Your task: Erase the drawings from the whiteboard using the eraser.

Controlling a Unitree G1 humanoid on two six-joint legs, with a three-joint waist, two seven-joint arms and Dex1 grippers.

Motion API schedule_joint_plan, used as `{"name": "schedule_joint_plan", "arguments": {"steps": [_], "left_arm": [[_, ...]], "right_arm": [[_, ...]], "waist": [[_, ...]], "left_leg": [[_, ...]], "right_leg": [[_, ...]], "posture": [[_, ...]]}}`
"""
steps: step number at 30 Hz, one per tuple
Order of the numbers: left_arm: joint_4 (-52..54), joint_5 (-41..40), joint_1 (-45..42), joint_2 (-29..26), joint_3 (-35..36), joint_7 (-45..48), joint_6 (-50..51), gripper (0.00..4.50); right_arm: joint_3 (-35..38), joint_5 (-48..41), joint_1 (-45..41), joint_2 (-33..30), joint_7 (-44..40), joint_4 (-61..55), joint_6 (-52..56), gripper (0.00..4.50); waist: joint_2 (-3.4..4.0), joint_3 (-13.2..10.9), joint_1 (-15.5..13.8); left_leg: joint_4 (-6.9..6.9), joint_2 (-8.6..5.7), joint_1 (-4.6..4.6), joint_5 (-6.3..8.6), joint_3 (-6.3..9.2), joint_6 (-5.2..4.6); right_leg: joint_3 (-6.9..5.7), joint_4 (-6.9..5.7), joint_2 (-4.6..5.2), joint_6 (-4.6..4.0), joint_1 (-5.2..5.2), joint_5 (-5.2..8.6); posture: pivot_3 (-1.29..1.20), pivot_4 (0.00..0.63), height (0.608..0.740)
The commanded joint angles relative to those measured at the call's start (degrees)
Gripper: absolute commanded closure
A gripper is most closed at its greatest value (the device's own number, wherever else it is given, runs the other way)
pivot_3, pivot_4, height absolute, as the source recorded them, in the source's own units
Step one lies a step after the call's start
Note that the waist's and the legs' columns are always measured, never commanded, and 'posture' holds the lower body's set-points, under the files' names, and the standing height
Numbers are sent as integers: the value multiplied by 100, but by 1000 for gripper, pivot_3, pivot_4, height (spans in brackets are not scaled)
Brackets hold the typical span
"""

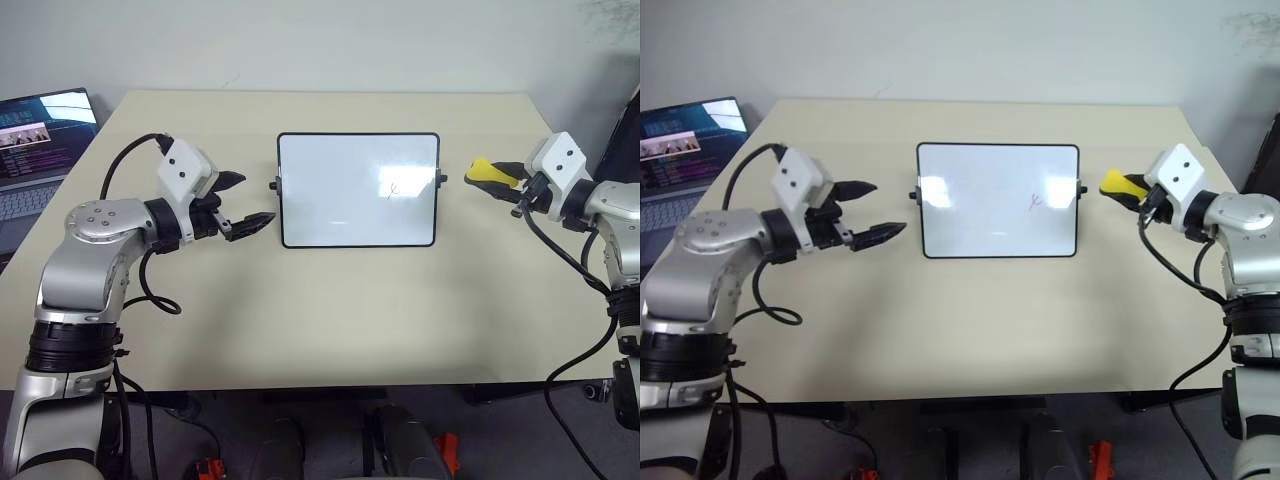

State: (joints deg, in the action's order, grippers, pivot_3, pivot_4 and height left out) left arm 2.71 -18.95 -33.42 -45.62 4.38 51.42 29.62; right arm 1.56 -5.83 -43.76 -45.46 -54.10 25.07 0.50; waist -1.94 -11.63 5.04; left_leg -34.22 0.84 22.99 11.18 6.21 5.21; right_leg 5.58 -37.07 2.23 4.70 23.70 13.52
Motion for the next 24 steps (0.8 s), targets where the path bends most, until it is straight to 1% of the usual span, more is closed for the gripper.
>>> {"name": "schedule_joint_plan", "arguments": {"steps": [1,2,4,6,9,13,18,24], "left_arm": [[156,-37,-133,8,44,19,-87,0],[151,-28,-131,16,33,21,-92,0],[128,6,-107,54,-11,19,-125,0],[95,47,-105,109,-60,-3,-154,0],[134,39,-88,170,-114,-14,-118,0],[76,60,-151,126,-142,35,-126,0],[107,45,-170,14,-62,108,-73,0],[205,24,-83,-40,-31,77,-30,0]], "right_arm": [[222,-189,-182,86,112,-226,-35,3527],[246,-226,-209,179,175,-218,-69,3527],[358,-528,-270,691,371,-249,-232,3527],[464,-616,-379,1202,721,-80,-523,3527],[449,-352,-521,1885,1446,396,-1198,3527],[280,117,-737,2442,2329,1295,-1854,3527],[27,615,-1007,2831,3004,2463,-2290,3527],[-212,1010,-1225,2892,3359,3411,-2673,3527]], "waist": [[0,0,2],[0,0,2],[-1,1,18],[-1,1,50],[-1,0,41],[-1,1,7],[-1,1,8],[0,0,15]], "left_leg": [[-1,0,0,0,0,0],[-2,0,-1,0,0,0],[-6,0,-1,0,0,0],[-8,1,-10,0,0,0],[-17,1,-11,-1,4,0],[-27,0,-7,0,6,0],[-27,-1,-7,0,8,0],[-26,0,-8,0,9,0]], "right_leg": [[0,-1,0,0,0,0],[0,-2,0,0,-1,0],[0,-4,-1,0,-1,0],[1,-5,-2,-1,-9,-1],[-1,-10,-1,0,-15,-1],[-3,-7,-1,1,-19,-3],[-4,-8,-1,1,-18,-3],[-5,-9,-1,0,-18,-3]], "posture": [[0,150,740],[0,150,740],[0,150,740],[0,150,740],[0,150,740],[0,150,740],[0,150,740],[0,150,740]]}}
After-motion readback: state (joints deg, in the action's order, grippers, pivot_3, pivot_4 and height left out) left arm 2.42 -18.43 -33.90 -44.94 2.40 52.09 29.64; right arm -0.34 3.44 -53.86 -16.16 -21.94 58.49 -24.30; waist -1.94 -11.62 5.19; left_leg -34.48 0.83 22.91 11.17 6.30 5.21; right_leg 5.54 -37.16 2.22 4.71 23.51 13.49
